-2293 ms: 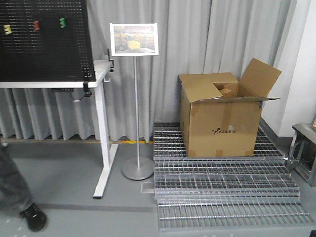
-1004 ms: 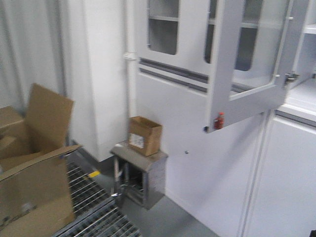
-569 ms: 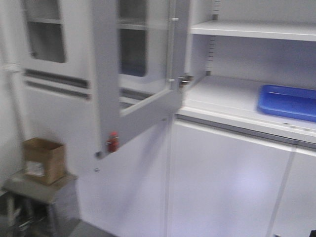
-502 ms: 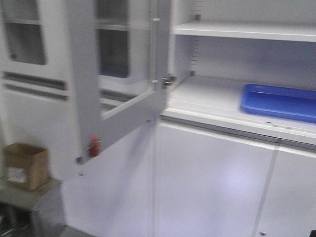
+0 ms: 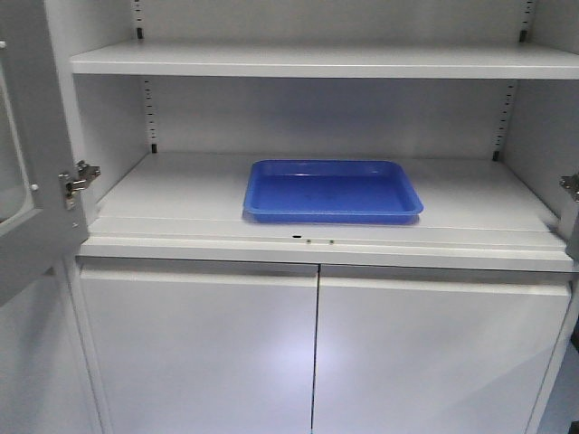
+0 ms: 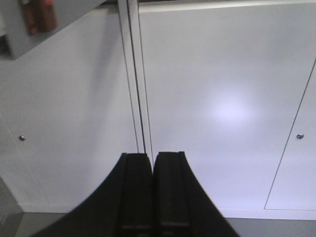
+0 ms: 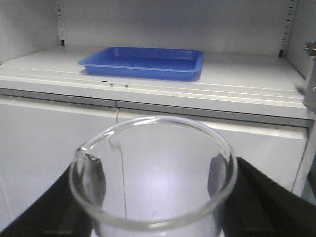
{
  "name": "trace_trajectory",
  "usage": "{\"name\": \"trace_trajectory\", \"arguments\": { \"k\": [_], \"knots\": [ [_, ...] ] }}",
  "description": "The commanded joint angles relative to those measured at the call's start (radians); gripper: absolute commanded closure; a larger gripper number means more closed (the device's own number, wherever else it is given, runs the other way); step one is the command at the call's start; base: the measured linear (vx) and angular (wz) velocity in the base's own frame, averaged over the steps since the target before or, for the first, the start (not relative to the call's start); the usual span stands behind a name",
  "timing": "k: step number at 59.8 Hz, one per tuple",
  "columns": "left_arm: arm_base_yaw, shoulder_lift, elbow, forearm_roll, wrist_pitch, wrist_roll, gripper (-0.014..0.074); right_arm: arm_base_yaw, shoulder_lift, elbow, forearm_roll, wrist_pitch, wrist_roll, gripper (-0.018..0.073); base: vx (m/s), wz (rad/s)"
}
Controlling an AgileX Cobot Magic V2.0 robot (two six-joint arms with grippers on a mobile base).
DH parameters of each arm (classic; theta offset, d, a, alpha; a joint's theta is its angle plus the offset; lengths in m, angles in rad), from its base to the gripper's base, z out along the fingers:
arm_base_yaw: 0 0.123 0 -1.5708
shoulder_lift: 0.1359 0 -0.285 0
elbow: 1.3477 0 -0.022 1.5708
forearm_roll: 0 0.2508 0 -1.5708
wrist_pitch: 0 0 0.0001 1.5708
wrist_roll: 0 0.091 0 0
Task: Pick beaker and place in left cabinet
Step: 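Approach the blue tray on the cabinet shelf with the held beaker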
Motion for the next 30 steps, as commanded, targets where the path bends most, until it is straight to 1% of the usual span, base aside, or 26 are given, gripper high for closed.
{"name": "trace_trajectory", "arguments": {
  "k": [1,14,30],
  "knots": [
    [-0.005,-0.010,-0.015,0.003,-0.075,-0.004,0.0593,-0.004,0.005,-0.032,-0.020,0.023,-0.004,0.0564,0.26,-0.38],
    [-0.005,-0.010,-0.015,0.003,-0.075,-0.004,0.0593,-0.004,0.005,-0.032,-0.019,0.023,-0.004,0.0564,0.29,-0.25],
    [-0.005,-0.010,-0.015,0.003,-0.075,-0.004,0.0593,-0.004,0.005,-0.032,-0.019,0.023,-0.004,0.0564,0.33,-0.09]
  ]
}}
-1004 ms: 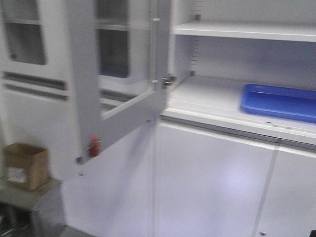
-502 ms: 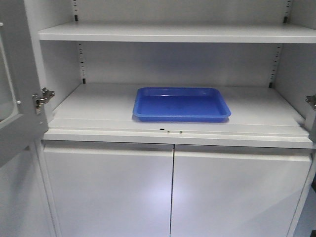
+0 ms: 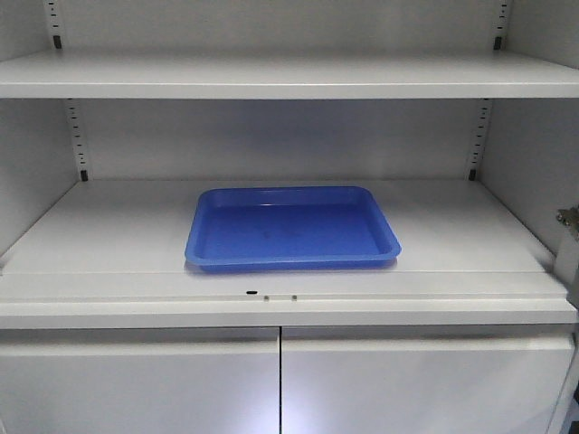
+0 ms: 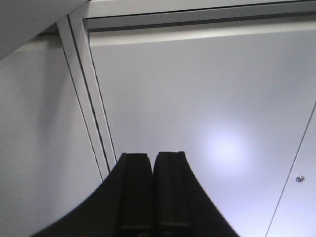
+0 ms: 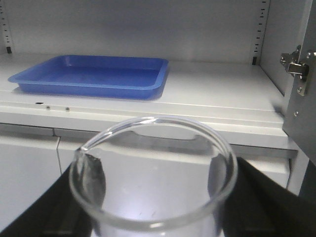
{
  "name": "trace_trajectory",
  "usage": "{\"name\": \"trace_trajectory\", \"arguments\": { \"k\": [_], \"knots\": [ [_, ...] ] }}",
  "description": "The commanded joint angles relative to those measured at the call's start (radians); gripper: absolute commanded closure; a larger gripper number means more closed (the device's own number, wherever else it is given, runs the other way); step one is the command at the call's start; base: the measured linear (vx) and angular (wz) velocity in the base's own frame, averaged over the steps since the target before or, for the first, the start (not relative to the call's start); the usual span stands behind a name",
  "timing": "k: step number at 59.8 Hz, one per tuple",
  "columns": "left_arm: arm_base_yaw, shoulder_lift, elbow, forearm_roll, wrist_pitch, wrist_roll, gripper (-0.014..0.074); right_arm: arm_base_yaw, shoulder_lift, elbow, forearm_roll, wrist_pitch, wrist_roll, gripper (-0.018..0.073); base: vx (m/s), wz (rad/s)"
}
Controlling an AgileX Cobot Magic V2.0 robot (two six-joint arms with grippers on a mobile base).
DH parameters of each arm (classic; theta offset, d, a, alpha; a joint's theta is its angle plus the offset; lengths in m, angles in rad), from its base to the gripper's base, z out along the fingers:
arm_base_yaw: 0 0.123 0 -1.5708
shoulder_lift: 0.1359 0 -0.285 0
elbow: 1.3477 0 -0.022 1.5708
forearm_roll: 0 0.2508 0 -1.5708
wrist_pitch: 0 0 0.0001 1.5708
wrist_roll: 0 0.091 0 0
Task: Pick beaker and place in left cabinet
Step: 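Approach the blue tray on the cabinet shelf with the held beaker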
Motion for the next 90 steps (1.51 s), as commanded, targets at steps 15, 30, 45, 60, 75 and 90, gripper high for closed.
{"name": "trace_trajectory", "arguments": {
  "k": [15,30,45,60,75,90],
  "knots": [
    [-0.005,-0.010,-0.015,0.003,-0.075,-0.004,0.0593,-0.004,0.005,-0.032,-0.019,0.021,-0.004,0.0564,0.34,-0.03],
    [-0.005,-0.010,-0.015,0.003,-0.075,-0.004,0.0593,-0.004,0.005,-0.032,-0.019,0.021,-0.003,0.0564,0.32,-0.06],
    [-0.005,-0.010,-0.015,0.003,-0.075,-0.004,0.0593,-0.004,0.005,-0.032,-0.019,0.021,-0.003,0.0564,0.28,-0.10],
    [-0.005,-0.010,-0.015,0.003,-0.075,-0.004,0.0593,-0.004,0.005,-0.032,-0.019,0.021,-0.004,0.0564,0.18,-0.03],
    [-0.005,-0.010,-0.015,0.003,-0.075,-0.004,0.0593,-0.004,0.005,-0.032,-0.019,0.021,-0.004,0.0564,0.06,0.07],
    [-0.005,-0.010,-0.015,0.003,-0.075,-0.004,0.0593,-0.004,0.005,-0.032,-0.019,0.021,-0.004,0.0564,0.00,0.00]
  ]
}}
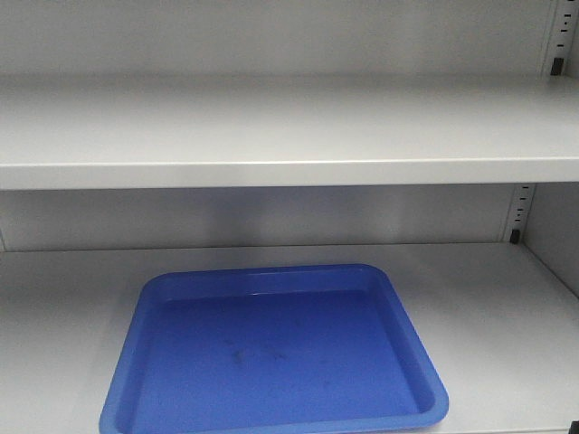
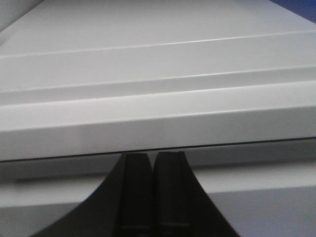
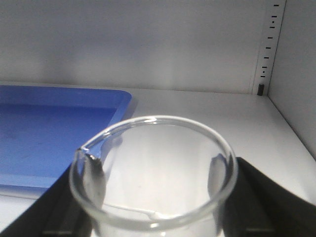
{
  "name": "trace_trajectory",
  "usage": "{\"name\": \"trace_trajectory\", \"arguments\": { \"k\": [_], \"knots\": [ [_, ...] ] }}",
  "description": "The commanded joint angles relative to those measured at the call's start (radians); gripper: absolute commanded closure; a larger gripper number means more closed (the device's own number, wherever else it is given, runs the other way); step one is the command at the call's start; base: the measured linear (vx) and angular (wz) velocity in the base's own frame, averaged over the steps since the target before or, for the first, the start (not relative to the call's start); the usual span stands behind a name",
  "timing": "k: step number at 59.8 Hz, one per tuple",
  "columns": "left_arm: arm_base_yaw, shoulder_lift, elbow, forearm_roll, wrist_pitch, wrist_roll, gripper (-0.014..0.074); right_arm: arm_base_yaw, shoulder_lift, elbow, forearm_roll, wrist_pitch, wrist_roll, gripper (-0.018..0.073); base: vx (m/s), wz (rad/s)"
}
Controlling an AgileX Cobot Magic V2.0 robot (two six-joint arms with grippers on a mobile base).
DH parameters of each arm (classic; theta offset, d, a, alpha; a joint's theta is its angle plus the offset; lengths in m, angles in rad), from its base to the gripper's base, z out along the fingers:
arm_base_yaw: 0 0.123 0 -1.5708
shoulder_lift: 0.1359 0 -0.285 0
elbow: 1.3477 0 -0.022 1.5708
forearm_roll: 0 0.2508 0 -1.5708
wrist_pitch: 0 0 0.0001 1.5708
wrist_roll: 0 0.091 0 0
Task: Pick beaker and place in left cabinet
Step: 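Approach the blue tray on the cabinet shelf with the held beaker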
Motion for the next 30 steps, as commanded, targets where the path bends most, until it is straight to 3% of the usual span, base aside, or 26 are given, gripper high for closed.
{"name": "trace_trajectory", "arguments": {
  "k": [1,30],
  "knots": [
    [-0.005,-0.010,-0.015,0.003,-0.075,-0.004,0.0593,-0.004,0.005,-0.032,-0.019,0.021,-0.004,0.0564,0.00,0.00],
    [-0.005,-0.010,-0.015,0.003,-0.075,-0.004,0.0593,-0.004,0.008,-0.033,-0.021,-0.017,-0.003,0.0564,0.00,0.00]
  ]
}}
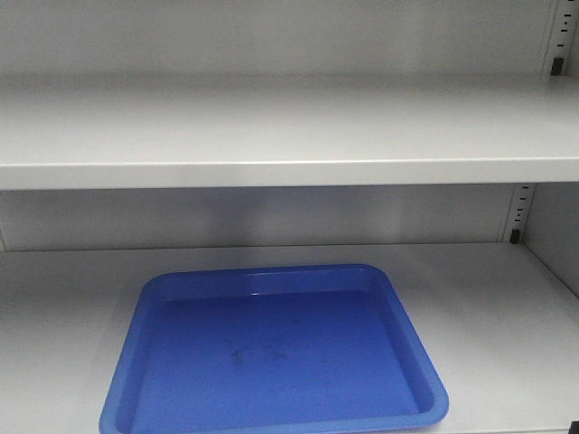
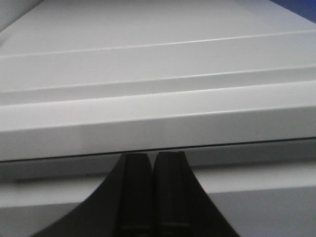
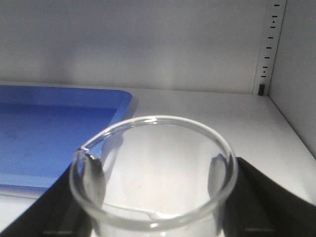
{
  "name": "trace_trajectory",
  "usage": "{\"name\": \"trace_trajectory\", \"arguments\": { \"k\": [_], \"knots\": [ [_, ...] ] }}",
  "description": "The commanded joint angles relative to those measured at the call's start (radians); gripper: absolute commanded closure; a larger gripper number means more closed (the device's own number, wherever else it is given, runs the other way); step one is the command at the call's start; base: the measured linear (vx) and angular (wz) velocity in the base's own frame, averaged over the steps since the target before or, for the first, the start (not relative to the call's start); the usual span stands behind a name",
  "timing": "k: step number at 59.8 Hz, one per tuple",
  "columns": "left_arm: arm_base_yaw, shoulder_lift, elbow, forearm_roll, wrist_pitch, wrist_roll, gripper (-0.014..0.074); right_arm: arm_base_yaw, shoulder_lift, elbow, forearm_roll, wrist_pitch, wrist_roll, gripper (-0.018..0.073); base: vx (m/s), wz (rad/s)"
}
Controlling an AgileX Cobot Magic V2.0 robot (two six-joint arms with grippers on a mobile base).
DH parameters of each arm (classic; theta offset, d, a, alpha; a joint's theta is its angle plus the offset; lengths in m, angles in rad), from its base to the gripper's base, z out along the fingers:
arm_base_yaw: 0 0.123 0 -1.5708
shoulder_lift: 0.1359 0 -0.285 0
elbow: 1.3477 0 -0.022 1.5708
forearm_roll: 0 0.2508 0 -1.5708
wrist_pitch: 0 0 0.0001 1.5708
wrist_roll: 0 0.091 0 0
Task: Pick beaker and place in left cabinet
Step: 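Approach the blue tray on the cabinet shelf with the held beaker, then extend the right arm and lower the beaker onto the blue tray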
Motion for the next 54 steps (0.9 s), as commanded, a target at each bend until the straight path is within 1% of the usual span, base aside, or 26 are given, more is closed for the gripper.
{"name": "trace_trajectory", "arguments": {
  "k": [1,8,16,29,40,43,48,54],
  "knots": [
    [-0.005,-0.010,-0.015,0.003,-0.075,-0.004,0.0593,-0.004,0.011,-0.034,-0.021,-0.015,-0.003,0.0564,0.00,0.00],
    [-0.005,-0.010,-0.015,0.003,-0.075,-0.004,0.0593,-0.004,0.075,-0.069,-0.030,-0.084,-0.003,0.0564,0.00,0.00],
    [-0.005,-0.010,-0.015,0.003,-0.075,-0.004,0.0593,-0.004,0.201,-0.168,-0.099,-0.172,-0.003,0.0564,0.00,0.00],
    [-0.005,-0.010,-0.015,0.003,-0.075,-0.004,0.0593,-0.004,0.435,-0.372,-0.099,-0.298,-0.014,0.0564,0.00,0.00],
    [-0.005,-0.010,-0.015,0.003,-0.075,-0.004,0.0593,-0.004,0.658,-0.535,-0.087,-0.457,-0.044,0.0564,0.00,0.00],
    [-0.005,-0.010,-0.015,0.003,-0.075,-0.004,0.0593,-0.004,0.715,-0.567,-0.074,-0.485,-0.067,0.0564,0.00,0.00],
    [-0.005,-0.010,-0.015,0.003,-0.075,-0.004,0.0593,-0.003,0.801,-0.628,-0.012,-0.537,-0.144,0.0564,0.00,0.00],
    [-0.005,-0.010,-0.015,0.003,-0.075,-0.004,0.0593,-0.003,0.904,-0.698,0.087,-0.610,-0.288,0.0564,0.00,0.00]
  ]
}}
